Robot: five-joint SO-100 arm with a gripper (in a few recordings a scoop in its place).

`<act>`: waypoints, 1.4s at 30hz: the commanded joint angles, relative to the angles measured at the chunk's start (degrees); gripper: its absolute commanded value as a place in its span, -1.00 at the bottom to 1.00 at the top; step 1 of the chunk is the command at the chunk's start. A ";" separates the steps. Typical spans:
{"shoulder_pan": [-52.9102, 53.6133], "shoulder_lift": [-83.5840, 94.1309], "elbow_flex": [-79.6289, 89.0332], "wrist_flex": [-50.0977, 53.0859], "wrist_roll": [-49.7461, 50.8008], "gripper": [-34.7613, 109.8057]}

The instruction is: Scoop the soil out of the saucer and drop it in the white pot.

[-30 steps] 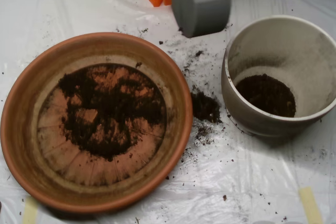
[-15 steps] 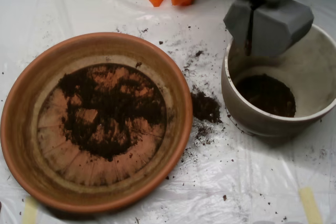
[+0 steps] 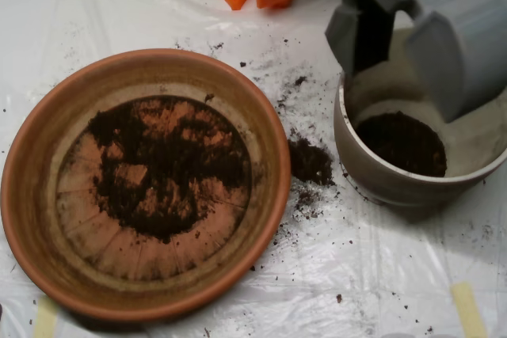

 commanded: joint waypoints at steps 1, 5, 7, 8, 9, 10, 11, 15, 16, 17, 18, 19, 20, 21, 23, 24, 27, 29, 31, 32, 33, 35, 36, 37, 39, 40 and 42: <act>8.88 8.79 -2.64 0.53 3.43 0.10; 21.88 12.48 4.22 0.00 2.64 0.12; 27.51 17.75 16.26 -5.19 0.35 0.12; 29.88 20.57 23.29 -8.26 -0.97 0.12; 31.64 23.29 30.23 -11.34 -2.99 0.11; 33.75 25.93 37.35 -14.68 -4.66 0.11; 35.86 28.13 43.77 -17.67 -5.54 0.11; 40.78 33.13 66.01 -29.71 -11.60 0.14; 41.66 33.22 69.96 -32.43 -12.48 0.14; 42.45 33.22 73.30 -35.24 -13.18 0.14; 42.89 33.22 76.46 -37.88 -13.89 0.15; 43.07 33.13 78.66 -39.90 -14.33 0.15; 42.89 33.05 79.28 -40.17 -14.68 0.15; 42.71 33.49 79.19 -39.55 -14.50 0.16; 42.54 33.75 79.19 -40.43 -14.41 0.16; 42.54 32.52 79.19 -41.40 -14.33 0.16; 42.80 27.42 76.90 -42.19 -13.45 0.15; 43.95 24.17 74.53 -41.92 -12.30 0.15; 44.56 20.39 71.98 -41.84 -11.34 0.15; 45.00 18.90 70.75 -41.75 -10.63 0.15; 45.44 17.49 69.61 -41.75 -10.02 0.15; 45.53 13.80 66.71 -41.40 -9.32 0.14; 45.53 11.87 65.13 -41.13 -8.88 0.14; 45.70 10.02 63.54 -40.87 -8.44 0.13; 45.53 5.98 60.21 -39.73 -8.17 0.13; 45.26 4.22 58.54 -39.11 -8.00 0.13; 44.82 1.41 55.72 -38.32 -7.91 0.12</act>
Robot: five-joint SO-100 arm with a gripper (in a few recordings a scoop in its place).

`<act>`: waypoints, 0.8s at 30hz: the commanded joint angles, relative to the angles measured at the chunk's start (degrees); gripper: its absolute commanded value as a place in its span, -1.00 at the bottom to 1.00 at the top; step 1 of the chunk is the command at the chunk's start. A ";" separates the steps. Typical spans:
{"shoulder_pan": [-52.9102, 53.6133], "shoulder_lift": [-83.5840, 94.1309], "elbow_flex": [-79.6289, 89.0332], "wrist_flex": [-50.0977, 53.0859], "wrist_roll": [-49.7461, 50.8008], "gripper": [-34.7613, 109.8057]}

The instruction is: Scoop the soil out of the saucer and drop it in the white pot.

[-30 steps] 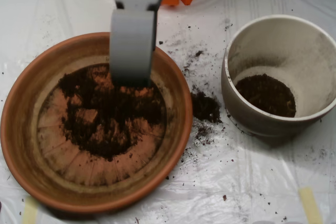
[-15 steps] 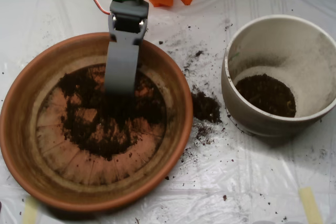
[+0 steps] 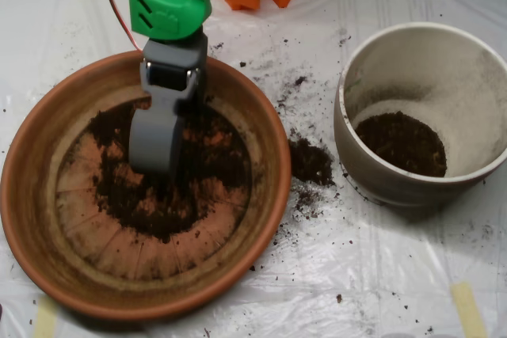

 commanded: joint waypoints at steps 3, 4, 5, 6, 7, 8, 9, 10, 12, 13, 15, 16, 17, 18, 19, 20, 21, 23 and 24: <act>-1.14 -7.73 -10.55 4.75 0.26 0.12; -1.49 -9.67 -12.83 5.71 0.70 0.12; -1.85 -11.87 -15.38 6.68 1.05 0.12; -2.11 -13.89 -17.58 7.38 1.58 0.12; -2.46 -15.82 -19.69 8.17 1.93 0.12; -2.90 -17.93 -22.15 9.14 2.37 0.12; -3.34 -19.86 -24.52 10.28 2.81 0.12; -3.78 -21.71 -26.98 11.43 3.16 0.12; -4.39 -24.43 -31.11 13.10 3.96 0.11; -4.66 -25.40 -32.96 13.80 4.13 0.11; -5.10 -27.33 -36.56 15.47 4.66 0.11; -5.36 -28.21 -38.23 16.17 4.75 0.11; -5.62 -29.00 -39.81 16.88 4.83 0.11; -5.89 -29.79 -41.31 17.58 4.92 0.11; -5.98 -30.59 -42.80 18.28 4.92 0.11; -6.06 -31.11 -44.03 18.72 5.01 0.11; -6.24 -31.64 -45.09 18.98 5.01 0.11; -6.42 -32.26 -46.76 19.25 5.01 0.12; -6.59 -32.61 -47.46 19.42 5.01 0.12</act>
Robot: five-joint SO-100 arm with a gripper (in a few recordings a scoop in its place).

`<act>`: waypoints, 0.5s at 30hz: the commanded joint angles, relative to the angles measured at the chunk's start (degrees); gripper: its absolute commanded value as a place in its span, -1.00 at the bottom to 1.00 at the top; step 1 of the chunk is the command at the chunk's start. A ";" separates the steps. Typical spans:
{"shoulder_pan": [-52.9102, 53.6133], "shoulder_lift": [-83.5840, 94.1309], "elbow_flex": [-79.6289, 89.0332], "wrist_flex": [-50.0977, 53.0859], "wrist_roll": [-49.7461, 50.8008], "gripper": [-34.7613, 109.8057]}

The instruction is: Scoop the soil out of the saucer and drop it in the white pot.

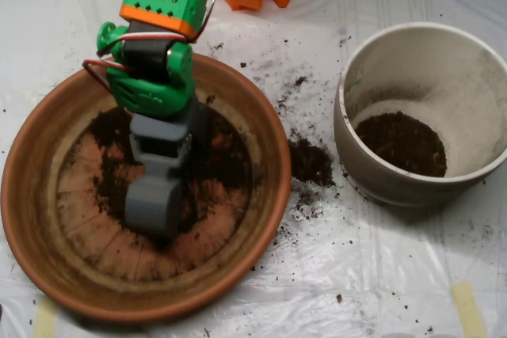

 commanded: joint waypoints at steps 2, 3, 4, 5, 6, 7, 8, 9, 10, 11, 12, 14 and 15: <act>-1.93 0.53 -7.65 0.79 -0.35 0.14; -2.11 0.18 -8.09 0.97 -0.18 0.14; -2.29 -0.44 -8.70 1.49 -0.18 0.15; -2.46 -1.32 -9.49 2.29 -0.09 0.16; -2.46 -2.46 -10.63 3.43 0.18 0.17; -2.37 -3.78 -12.13 4.92 0.53 0.17; -2.11 -5.19 -13.80 6.59 0.79 0.18; -1.85 -6.77 -15.64 8.26 0.88 0.18; -1.49 -8.26 -17.23 9.84 0.88 0.17; -1.05 -10.02 -18.98 11.25 0.88 0.17; -0.70 -11.69 -20.83 12.83 0.79 0.16; 0.18 -13.54 -22.24 13.71 0.18 0.13; 0.62 -13.89 -22.32 13.62 -0.26 0.10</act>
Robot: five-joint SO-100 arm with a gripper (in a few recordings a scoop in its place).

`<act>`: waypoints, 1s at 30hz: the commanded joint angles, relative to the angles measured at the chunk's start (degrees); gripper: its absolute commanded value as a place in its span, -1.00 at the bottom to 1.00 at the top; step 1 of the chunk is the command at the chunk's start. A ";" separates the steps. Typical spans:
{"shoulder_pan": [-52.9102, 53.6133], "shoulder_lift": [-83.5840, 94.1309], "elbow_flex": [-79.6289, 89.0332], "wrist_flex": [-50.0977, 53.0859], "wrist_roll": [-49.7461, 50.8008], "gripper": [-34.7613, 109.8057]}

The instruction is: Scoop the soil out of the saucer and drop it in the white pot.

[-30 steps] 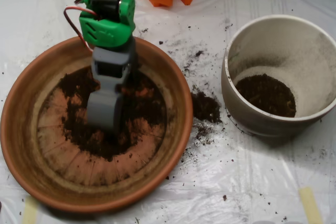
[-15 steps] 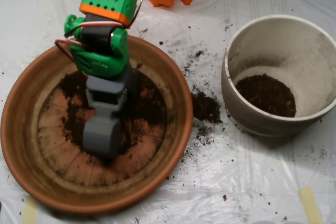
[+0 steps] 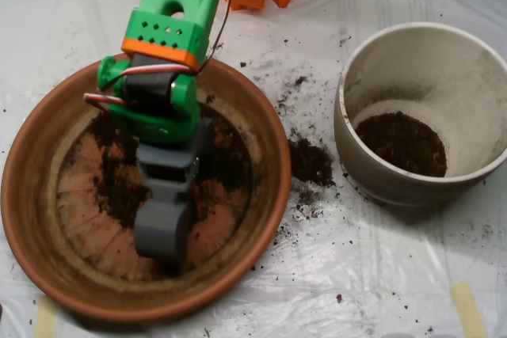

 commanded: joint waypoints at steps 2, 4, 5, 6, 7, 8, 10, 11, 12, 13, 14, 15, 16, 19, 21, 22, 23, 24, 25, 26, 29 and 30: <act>2.99 -0.53 -2.99 1.76 -2.29 0.08; 3.60 -0.53 -2.72 1.76 -3.25 0.07; 3.78 -0.35 -2.37 1.85 -3.69 0.04; 3.87 -0.18 -2.02 1.85 -3.87 -0.02; 4.13 0.35 -1.32 1.58 -3.96 -0.12; 4.22 1.14 -0.09 0.97 -4.31 -0.14; 4.31 3.87 4.13 -1.32 -5.01 -0.15; 4.31 5.45 6.59 -2.81 -5.45 -0.15; 4.31 7.12 9.14 -4.22 -5.71 -0.15; 4.22 8.53 11.25 -5.19 -5.98 -0.15; 4.13 9.84 13.27 -5.89 -6.33 -0.14; 3.96 11.07 15.03 -6.50 -6.59 -0.14; 3.87 12.30 17.05 -7.29 -6.86 -0.14; 3.87 16.70 23.20 -10.63 -7.91 -0.15; 4.31 19.16 26.28 -12.39 -8.61 -0.16; 4.66 20.30 27.86 -13.62 -9.05 -0.18; 5.01 21.18 29.09 -14.77 -9.40 -0.19; 5.19 21.88 30.06 -15.73 -9.67 -0.21; 5.45 22.59 31.03 -16.44 -9.84 -0.22; 5.45 22.94 31.46 -16.70 -10.11 -0.23; 5.19 23.64 32.61 -18.11 -10.28 -0.27; 5.19 23.91 32.96 -18.90 -10.28 -0.28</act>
